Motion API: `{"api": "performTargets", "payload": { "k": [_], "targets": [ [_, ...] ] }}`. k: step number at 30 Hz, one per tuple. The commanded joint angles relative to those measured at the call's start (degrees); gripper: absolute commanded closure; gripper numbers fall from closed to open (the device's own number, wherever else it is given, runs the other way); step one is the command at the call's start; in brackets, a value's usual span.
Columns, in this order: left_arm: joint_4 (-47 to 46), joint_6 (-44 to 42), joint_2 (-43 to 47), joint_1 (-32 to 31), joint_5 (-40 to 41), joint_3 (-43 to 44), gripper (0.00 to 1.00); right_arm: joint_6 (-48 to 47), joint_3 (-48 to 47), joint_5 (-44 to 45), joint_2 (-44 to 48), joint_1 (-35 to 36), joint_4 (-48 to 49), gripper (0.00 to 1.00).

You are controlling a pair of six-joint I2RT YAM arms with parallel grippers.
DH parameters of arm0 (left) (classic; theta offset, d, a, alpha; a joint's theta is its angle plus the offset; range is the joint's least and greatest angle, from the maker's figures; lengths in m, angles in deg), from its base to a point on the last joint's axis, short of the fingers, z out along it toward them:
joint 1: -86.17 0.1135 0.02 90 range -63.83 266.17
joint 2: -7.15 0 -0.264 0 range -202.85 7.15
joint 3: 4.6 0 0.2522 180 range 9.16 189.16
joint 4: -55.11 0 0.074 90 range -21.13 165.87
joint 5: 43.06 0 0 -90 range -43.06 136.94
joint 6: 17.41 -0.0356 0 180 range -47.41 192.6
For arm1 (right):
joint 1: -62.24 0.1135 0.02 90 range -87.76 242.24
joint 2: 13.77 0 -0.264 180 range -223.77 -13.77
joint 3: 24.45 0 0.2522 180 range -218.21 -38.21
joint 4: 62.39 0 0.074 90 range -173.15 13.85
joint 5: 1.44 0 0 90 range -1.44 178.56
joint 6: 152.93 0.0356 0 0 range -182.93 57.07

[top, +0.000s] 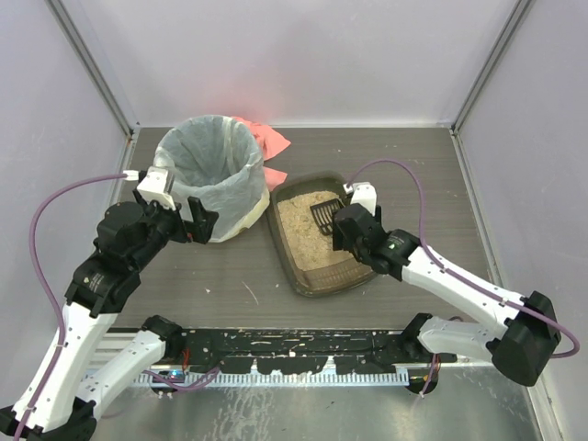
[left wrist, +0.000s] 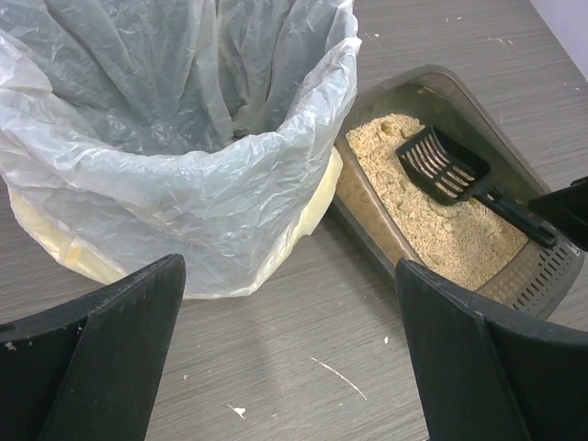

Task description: Clean the litter box

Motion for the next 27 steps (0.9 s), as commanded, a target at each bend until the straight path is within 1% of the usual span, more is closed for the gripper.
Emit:
{"api": "performTargets", "payload": {
  "k": [1,5,9,15,22,27],
  "targets": [
    [-2.84,0.3,0.08,0.24,-1.45,0.04,0.02,-3.49,0.72,-5.85,-0.49,-3.03,1.25,0.31],
    [-2.89,0.31,-0.11,0.24,-1.86,0.04,0.01,-5.31,1.75,-9.19,-3.28,-5.96,3.04,0.35],
    [-2.94,0.1,-0.75,0.24,-3.36,0.11,0.01,-6.36,2.79,-10.76,-5.42,-8.21,4.78,0.38],
    [-2.83,0.1,-1.71,0.24,-5.15,0.3,0.0,-8.34,3.6,-14.03,-8.54,-9.5,6.22,0.41],
    [-3.06,0.07,-2.3,0.28,-6.81,0.3,0.0,-8.48,6.31,-16.44,-9.16,-9.57,9.48,0.56],
    [-3.27,-0.16,-3.3,0.24,-9.38,0.64,0.02,-9.52,7.27,-16.71,-8.3,-9.65,11.45,0.7]
  ]
}}
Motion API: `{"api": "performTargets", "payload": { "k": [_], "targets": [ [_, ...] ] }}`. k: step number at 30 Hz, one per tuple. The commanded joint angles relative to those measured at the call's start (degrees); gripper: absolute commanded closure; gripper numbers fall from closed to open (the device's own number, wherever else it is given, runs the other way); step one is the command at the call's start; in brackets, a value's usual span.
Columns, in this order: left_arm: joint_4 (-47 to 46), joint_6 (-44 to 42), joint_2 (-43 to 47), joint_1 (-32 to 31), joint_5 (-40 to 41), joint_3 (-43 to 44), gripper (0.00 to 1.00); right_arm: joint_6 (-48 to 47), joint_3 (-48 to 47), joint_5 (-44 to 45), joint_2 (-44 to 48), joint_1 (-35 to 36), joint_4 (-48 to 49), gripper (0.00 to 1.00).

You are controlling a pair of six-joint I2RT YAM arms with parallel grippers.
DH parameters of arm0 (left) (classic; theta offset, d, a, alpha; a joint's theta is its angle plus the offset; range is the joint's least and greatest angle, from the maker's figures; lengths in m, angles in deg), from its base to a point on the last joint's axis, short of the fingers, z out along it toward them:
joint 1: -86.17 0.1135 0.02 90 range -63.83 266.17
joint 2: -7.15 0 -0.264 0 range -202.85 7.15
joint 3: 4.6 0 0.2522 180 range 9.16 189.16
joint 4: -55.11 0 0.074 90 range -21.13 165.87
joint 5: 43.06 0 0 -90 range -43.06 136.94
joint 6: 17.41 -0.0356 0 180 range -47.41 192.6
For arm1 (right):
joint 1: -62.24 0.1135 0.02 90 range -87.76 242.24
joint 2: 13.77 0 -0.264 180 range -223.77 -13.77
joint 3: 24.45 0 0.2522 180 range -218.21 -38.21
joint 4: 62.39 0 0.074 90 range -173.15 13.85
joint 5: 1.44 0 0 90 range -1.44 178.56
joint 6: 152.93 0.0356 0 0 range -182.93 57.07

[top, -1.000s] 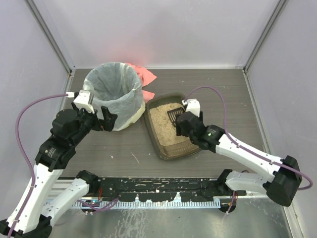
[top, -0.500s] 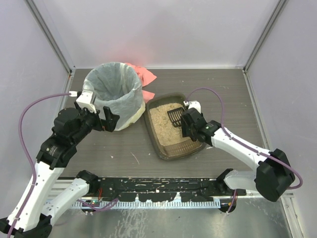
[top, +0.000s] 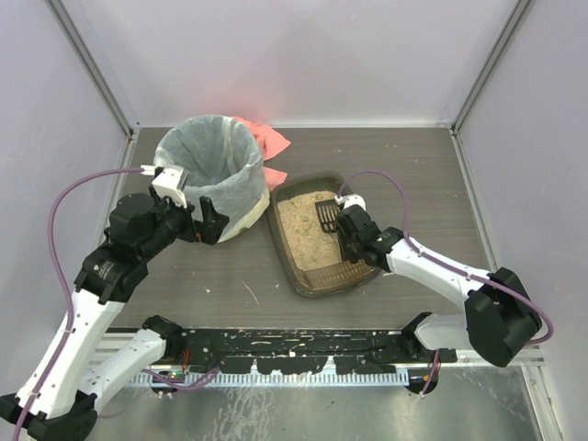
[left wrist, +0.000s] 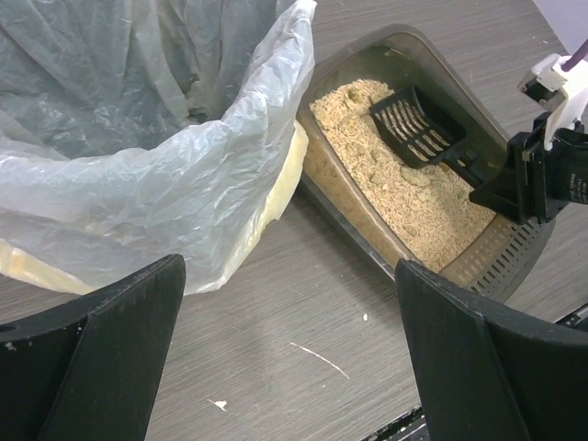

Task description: Clean the litter box

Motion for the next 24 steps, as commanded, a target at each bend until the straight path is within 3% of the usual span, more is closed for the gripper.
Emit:
{"api": "performTargets", "payload": {
  "k": [1,4,8,11,16,20,24],
  "targets": [
    [-3.36,-0.17,-0.58,0.24,-3.82,0.73,0.02,-1.74,0.32,-0.9,1.4,-0.26,4.78,0.75],
    [-3.98,-0.1,-0.86,0.24,-4.9,0.83,0.02,-3.02,-0.07,-1.64,2.78,-0.18,4.99,0.86],
    [-5.81,1.14,-1.83,0.17,-8.37,1.11,0.04,-4.97,-0.79,-5.99,5.9,-0.19,4.68,0.89],
    [-7.46,3.71,-3.5,-0.4,-10.82,1.77,0.11,-5.89,-1.97,-8.49,6.93,-0.17,2.05,0.91],
    [-11.37,6.27,-6.75,-8.84,-6.12,0.55,0.16,-4.8,-2.92,-10.37,8.54,-0.19,-3.03,0.94],
    [-14.23,3.9,-10.84,-17.64,2.84,0.85,0.16,-3.94,-4.02,-10.05,9.79,-0.26,-6.39,0.98],
    [-19.72,-0.5,-16.72,-22.59,3.41,1.68,0.21,-3.27,-4.59,-11.9,11.01,-0.66,-7.59,0.99]
  ]
}}
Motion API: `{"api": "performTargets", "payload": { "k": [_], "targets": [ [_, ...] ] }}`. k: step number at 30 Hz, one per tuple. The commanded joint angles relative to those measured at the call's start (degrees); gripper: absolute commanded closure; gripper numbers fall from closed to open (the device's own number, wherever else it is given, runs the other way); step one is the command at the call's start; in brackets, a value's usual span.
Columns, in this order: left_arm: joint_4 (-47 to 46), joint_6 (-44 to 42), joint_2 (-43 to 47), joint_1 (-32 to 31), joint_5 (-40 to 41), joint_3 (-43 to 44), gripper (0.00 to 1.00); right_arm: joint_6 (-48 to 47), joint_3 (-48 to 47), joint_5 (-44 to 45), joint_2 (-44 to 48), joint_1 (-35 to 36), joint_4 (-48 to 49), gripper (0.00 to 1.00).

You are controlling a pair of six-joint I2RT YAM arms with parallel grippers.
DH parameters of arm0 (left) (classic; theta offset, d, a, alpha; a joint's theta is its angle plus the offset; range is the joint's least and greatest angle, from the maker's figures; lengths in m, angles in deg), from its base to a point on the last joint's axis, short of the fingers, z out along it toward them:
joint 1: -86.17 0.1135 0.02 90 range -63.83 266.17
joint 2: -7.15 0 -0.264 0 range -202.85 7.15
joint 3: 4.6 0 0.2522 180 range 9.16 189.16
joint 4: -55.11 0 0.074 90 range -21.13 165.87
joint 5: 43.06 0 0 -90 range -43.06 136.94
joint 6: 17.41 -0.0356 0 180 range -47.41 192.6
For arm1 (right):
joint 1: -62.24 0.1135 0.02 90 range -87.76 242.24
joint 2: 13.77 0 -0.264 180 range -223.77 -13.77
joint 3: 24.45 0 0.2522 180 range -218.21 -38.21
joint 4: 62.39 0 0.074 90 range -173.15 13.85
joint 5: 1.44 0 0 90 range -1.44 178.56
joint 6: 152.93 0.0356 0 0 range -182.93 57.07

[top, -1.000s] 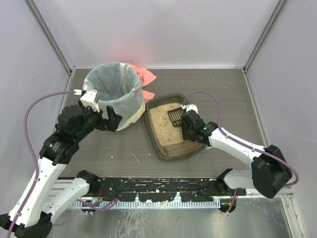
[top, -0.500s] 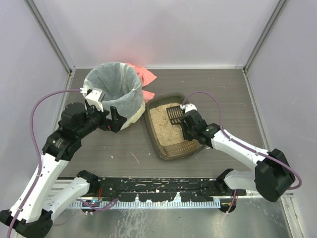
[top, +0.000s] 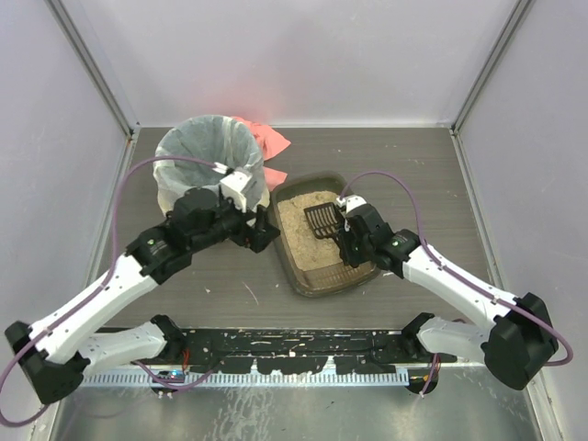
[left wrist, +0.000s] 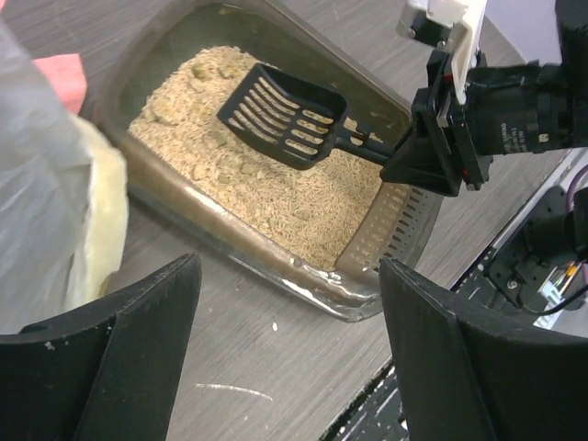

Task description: Clean the litter box

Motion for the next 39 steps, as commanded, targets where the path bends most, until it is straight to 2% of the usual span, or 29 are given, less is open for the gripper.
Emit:
{"api": "performTargets", "payload": {
  "k": [1,8,11,15,25,39],
  "targets": [
    [-10.9,-5.23,-5.77,-4.19,2.76,1.8,0.23,0.81,-3.64,-2.74,2.73,-0.67,-1.58,0.99],
    [-22.49,-9.39,-16.41,-4.46,-6.45,1.28,0.43,0.87,-4.22,-5.79,4.92,-0.87,-2.72,0.99],
    [-23.96,-10.69,-22.41,-4.44,-10.27,3.25,0.53,1.05,-4.17,-5.83,5.67,-0.97,-3.05,0.99],
    [-25.86,-11.7,-27.16,-4.41,-13.75,5.01,0.59,1.12,-4.26,-5.69,6.2,-0.96,-3.32,0.99],
    [-27.76,-11.12,-33.25,-4.52,-20.59,6.48,0.55,1.07,-4.9,-5.37,5.88,-0.96,-3.23,0.99],
    [-27.2,-12.13,-39.46,-5.22,-22.63,8.21,0.48,1.2,-5.11,-5.05,6.5,-0.96,-2.37,0.99]
  ]
}}
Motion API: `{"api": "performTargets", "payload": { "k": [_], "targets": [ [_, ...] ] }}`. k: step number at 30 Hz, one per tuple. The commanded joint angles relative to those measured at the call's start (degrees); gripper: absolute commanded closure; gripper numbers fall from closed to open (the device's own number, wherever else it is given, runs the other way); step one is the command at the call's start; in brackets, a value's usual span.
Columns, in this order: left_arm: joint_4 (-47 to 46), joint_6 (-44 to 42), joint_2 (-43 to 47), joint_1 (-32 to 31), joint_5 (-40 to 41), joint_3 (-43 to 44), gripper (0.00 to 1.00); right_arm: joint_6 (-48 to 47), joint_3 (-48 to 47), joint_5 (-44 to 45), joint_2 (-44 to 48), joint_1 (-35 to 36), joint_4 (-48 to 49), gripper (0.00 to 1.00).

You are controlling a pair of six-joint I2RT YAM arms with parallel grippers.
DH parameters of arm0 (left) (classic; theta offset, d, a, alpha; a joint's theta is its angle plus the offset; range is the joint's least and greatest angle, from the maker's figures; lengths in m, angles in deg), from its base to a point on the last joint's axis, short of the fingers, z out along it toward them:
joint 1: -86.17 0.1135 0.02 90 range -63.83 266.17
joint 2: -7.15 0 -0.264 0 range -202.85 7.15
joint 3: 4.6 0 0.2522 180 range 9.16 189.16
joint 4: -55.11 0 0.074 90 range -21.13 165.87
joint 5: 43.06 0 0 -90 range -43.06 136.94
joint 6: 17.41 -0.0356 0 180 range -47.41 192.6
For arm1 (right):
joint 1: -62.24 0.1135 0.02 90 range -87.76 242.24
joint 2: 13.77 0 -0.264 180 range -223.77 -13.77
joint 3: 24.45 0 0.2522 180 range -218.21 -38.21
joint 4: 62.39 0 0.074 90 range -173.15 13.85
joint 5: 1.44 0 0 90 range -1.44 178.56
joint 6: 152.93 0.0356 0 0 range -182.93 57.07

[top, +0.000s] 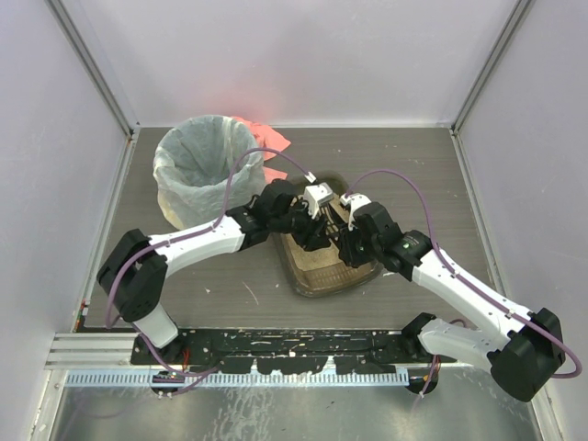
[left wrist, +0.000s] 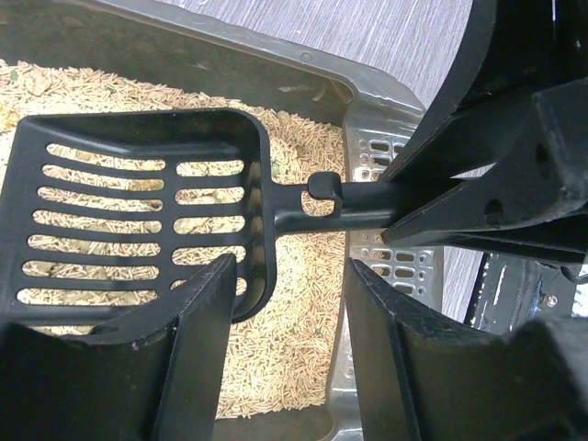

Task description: Clean the litter box

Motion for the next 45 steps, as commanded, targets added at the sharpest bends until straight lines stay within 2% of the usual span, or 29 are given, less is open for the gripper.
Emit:
{"api": "performTargets", "payload": {
  "k": [1,4,11,18,21,23,25,29,31,34,40,45],
  "targets": [
    [-2.73,-1.24,-0.76,-0.58,-2.12,3.04,0.48,0.72,-2.87,0.26,1.63,-0.32,2.27,0.99],
    [-2.3,-1.48,-1.49,-0.87,-1.55,3.05,0.48,0.82,-2.73,0.01,2.09,-0.3,2.91,0.99],
    [-1.33,-2.26,-2.03,-1.08,1.52,2.74,0.57,0.65,-2.63,-0.38,3.33,-0.3,3.52,0.99],
    [0.11,-2.04,-2.55,-1.01,2.49,3.8,0.89,0.83,-2.04,0.24,4.12,-0.35,4.41,0.97],
    [0.06,-1.57,-2.43,-1.1,2.92,3.67,0.99,0.81,-1.85,2.01,4.71,-0.29,4.66,0.88],
    [-0.13,-0.82,-2.22,-1.12,3.44,3.42,1.0,0.85,-1.71,3.25,5.44,-0.3,4.73,0.75],
    [-0.59,0.45,-2.14,-1.15,4.1,3.06,1.0,1.09,-1.57,4.58,6.66,-0.35,4.95,0.58],
    [-1.99,5.87,-2.39,-1.13,8.79,2.53,1.0,2.31,-0.64,7.67,11.02,-0.3,6.06,0.36],
    [-3.89,8.18,-2.46,-1.15,9.6,1.66,1.0,3.22,0.18,8.93,13.03,-0.27,6.67,0.28],
    [-8.5,12.19,-2.23,-1.2,11.03,-0.17,1.0,5.85,1.14,10.47,15.16,-0.3,7.3,0.24],
    [-13.1,18.27,-2.71,-2.06,12.5,-1.31,1.0,20.27,5.3,16.36,19.98,-0.31,12.04,0.25],
    [-18.13,20.08,-0.99,-5.49,22.32,-4.84,1.0,32.52,8.72,18.2,22.7,-0.29,16.74,0.27]
  ]
}}
